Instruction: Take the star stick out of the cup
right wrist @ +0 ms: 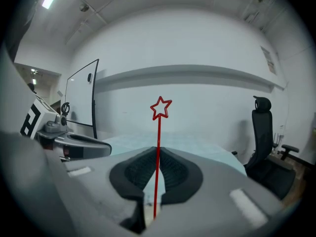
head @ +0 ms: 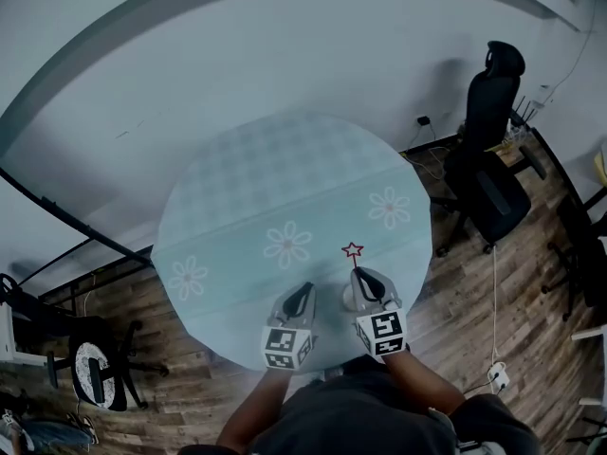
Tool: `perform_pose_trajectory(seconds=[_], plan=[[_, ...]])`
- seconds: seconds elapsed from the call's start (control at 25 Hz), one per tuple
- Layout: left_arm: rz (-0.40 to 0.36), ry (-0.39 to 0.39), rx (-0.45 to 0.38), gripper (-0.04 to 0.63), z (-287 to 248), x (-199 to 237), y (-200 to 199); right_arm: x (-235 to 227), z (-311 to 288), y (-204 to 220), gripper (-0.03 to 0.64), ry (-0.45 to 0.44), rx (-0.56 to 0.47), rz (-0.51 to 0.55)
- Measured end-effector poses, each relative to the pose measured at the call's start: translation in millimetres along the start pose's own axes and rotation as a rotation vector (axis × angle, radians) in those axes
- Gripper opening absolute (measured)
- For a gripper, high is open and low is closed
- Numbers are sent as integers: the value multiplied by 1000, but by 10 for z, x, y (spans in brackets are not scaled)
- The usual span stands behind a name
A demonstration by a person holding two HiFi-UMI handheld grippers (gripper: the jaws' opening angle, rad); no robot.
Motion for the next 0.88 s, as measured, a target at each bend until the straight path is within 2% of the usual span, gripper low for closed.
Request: perform_pose_trajectory(seconds=[0.16, 0.4, 0.64, 0.88], plan=[[-19, 20, -26, 23, 90, -46, -119, 76, 182, -254, 20, 21, -111, 11], [-45, 41, -72, 23, 224, -113, -284, 172, 403, -527, 20, 31, -226, 24], [-84, 39, -106, 21, 320, -111, -432, 211, 475, -628, 20, 31, -260, 30], [-83, 32, -113, 21, 382, -101, -448, 240, 515, -695, 18, 29, -285, 15]])
Point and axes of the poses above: the fingertips, and each gripper's own axes: z backward along the fingers, x to its left, y out of its underside, the point moved 8 cm from there along z, backward along the fingers, and after that the axes turned 6 degrees about y, right-handed, at the moved point
